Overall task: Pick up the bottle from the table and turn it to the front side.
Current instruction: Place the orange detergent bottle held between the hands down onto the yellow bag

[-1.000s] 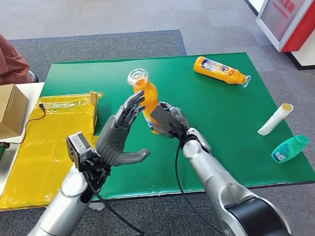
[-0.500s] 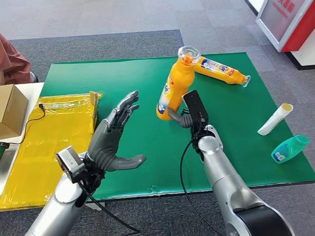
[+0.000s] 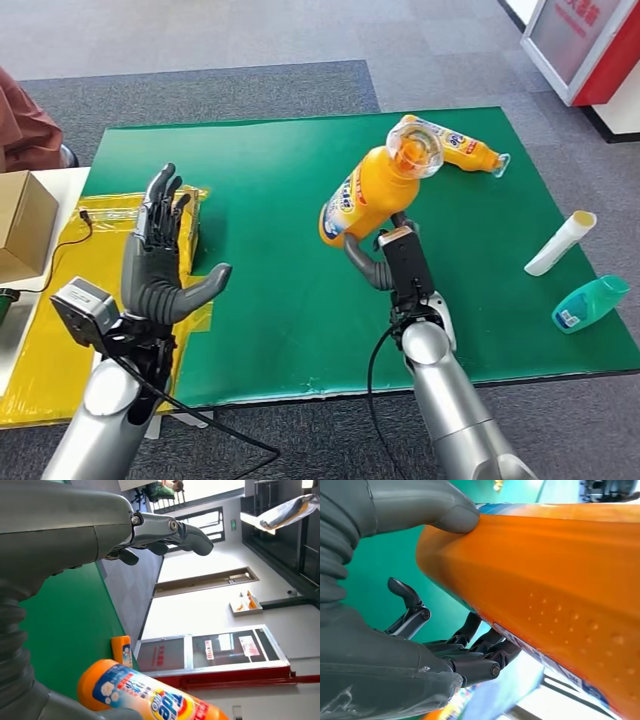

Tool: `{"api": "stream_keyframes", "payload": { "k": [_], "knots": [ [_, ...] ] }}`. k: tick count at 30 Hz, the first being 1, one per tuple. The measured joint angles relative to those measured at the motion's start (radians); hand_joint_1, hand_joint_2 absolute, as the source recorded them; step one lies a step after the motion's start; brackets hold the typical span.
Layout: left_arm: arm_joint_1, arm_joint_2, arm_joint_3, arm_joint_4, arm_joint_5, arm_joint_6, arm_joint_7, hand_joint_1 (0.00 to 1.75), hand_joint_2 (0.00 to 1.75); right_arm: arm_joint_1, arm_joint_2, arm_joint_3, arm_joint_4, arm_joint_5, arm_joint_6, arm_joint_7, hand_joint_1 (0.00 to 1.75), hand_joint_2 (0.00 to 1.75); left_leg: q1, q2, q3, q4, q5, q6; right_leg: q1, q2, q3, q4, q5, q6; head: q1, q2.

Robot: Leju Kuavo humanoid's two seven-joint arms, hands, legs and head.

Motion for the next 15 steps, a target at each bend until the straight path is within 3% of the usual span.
{"api": "stream_keyframes", "payload": {
  "k": [7,11,15],
  "knots": [
    [-0.003,0.002,0.016,0.0,0.023,-0.02,0.006,0.0,1.75,0.037,0.0,0.034,-0.078,0.057,-0.055,-0.048,1.75,1.75,0.0,0.0,0.0,0.0,0.0,0.0,0.0,0.0,0.0,0.0,0.0,0.0,0.0,0.0],
    [-0.101,0.007,0.011,0.039,0.106,-0.147,0.09,0.0,1.75,0.071,0.0,0.138,-0.207,0.21,-0.16,-0.065,1.75,1.75,0.0,0.0,0.0,0.0,0.0,0.0,0.0,0.0,0.0,0.0,0.0,0.0,0.0,0.0],
    [-0.165,0.011,-0.013,0.066,0.122,-0.217,0.139,0.0,1.75,0.067,-0.002,0.2,-0.233,0.302,-0.197,-0.043,1.75,1.75,0.0,0.0,0.0,0.0,0.001,0.0,0.0,0.0,0.0,0.0,0.0,0.0,0.0,0.0]
  ]
}}
